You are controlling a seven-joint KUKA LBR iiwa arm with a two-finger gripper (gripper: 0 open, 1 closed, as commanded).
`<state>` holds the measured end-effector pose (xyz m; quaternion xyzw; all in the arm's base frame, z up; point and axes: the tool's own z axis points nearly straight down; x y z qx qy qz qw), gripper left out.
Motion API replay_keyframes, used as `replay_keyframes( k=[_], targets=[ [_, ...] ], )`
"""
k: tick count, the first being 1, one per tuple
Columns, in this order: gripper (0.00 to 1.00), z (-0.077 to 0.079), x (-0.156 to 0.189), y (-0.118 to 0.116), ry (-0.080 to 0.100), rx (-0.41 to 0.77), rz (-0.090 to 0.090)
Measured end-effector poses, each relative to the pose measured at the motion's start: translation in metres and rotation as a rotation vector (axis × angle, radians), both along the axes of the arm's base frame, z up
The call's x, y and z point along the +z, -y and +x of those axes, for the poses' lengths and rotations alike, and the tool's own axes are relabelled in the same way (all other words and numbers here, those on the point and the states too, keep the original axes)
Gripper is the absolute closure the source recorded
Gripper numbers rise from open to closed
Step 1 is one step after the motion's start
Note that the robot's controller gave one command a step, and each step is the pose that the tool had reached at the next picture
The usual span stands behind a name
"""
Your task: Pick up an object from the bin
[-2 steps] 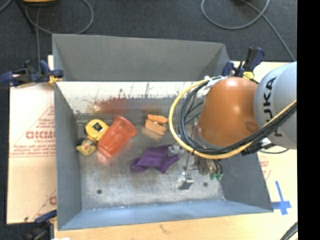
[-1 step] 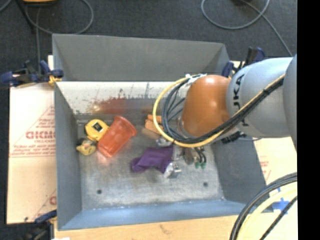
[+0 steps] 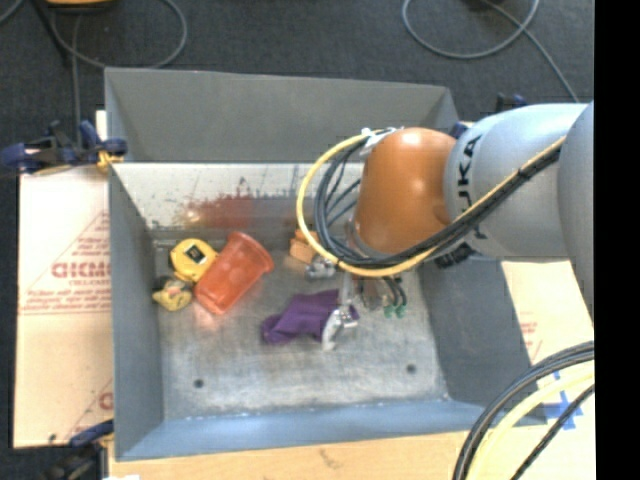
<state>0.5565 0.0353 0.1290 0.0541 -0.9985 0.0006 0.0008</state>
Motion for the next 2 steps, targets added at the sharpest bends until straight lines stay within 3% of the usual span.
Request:
replay_keyframes(
  k=[1,2],
  targets=[
    [0.0,-0.015,0.006,0.028,0.006,0.045,0.0],
    [0.0,0.006,-0.054,0.009,0.01,-0.013,0.003]
  ],
)
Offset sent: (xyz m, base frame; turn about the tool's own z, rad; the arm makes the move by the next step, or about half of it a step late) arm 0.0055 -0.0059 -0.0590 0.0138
